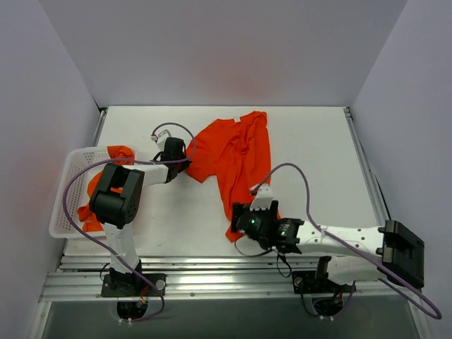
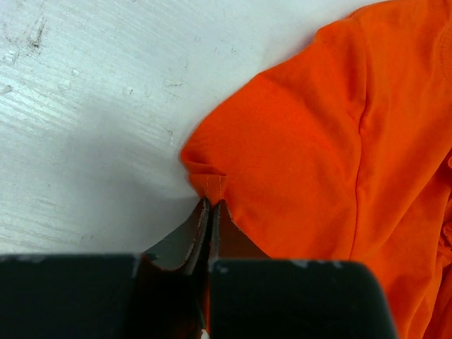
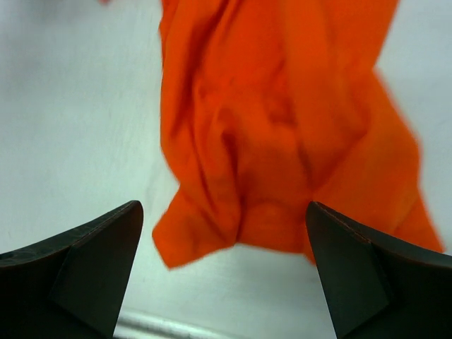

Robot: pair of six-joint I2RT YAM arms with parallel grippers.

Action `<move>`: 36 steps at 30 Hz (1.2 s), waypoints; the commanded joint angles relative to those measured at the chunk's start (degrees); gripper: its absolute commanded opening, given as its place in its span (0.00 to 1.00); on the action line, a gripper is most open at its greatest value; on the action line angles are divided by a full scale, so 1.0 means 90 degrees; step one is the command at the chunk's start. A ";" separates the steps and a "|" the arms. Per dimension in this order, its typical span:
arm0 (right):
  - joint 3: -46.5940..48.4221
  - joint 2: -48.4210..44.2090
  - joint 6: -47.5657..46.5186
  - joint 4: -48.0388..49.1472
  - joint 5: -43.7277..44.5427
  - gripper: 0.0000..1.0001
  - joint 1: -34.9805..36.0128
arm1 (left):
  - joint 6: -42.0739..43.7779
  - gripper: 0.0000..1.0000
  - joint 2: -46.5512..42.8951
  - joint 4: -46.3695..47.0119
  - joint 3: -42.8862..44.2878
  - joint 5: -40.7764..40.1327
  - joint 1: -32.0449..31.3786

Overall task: Fold and stack the t-shirts
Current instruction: Flatten the tshirt out

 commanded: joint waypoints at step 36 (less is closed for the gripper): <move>0.0111 0.3125 0.2237 0.0693 0.0093 0.07 0.1542 | 0.0501 0.02 -0.0675 -0.0235 -0.0736 0.0232 0.0432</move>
